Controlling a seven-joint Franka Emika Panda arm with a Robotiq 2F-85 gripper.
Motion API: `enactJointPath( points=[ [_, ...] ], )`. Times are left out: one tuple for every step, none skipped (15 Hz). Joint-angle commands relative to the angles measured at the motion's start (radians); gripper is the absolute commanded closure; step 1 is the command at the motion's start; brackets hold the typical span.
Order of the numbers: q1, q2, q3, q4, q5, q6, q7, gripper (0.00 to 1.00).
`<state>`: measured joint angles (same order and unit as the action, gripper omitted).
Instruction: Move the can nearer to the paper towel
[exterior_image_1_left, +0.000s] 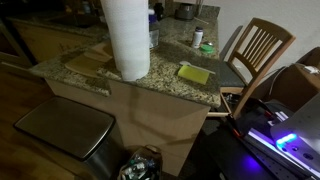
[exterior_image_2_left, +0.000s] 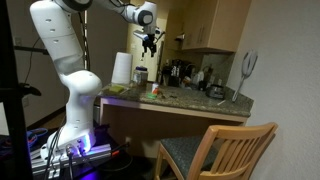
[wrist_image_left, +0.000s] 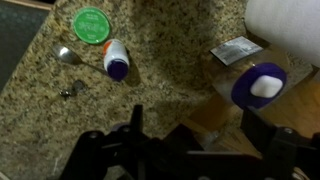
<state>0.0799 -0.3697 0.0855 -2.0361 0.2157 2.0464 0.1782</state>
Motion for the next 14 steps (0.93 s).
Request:
enactJointPath(
  points=[
    [-0.006, 0.051, 0.103, 0.201, -0.099, 0.028, 0.161, 0.0],
    [0.004, 0.006, 0.061, 0.101, -0.055, 0.013, 0.092, 0.0],
    [0.006, 0.01, 0.086, 0.144, -0.074, 0.018, 0.134, 0.0],
    [0.007, 0.013, 0.099, 0.17, -0.083, 0.017, 0.156, 0.0],
    [0.007, 0.015, 0.103, 0.18, -0.086, 0.017, 0.162, 0.0],
    [-0.005, 0.036, 0.098, 0.162, -0.094, 0.023, 0.174, 0.0],
    [-0.019, 0.054, 0.092, 0.138, -0.104, 0.049, 0.188, 0.0],
    [-0.032, 0.078, 0.084, 0.111, -0.108, 0.062, 0.203, 0.0],
    [-0.038, 0.1, 0.077, 0.086, -0.107, 0.071, 0.218, 0.0],
    [-0.046, 0.125, 0.069, 0.063, -0.107, 0.098, 0.237, 0.0],
    [-0.052, 0.156, 0.062, 0.038, -0.106, 0.132, 0.253, 0.0],
    [-0.055, 0.196, 0.05, 0.02, -0.092, 0.17, 0.259, 0.0],
    [-0.062, 0.23, 0.047, -0.008, -0.11, 0.241, 0.286, 0.0],
    [-0.06, 0.265, 0.037, -0.016, -0.099, 0.286, 0.3, 0.0]
  ],
)
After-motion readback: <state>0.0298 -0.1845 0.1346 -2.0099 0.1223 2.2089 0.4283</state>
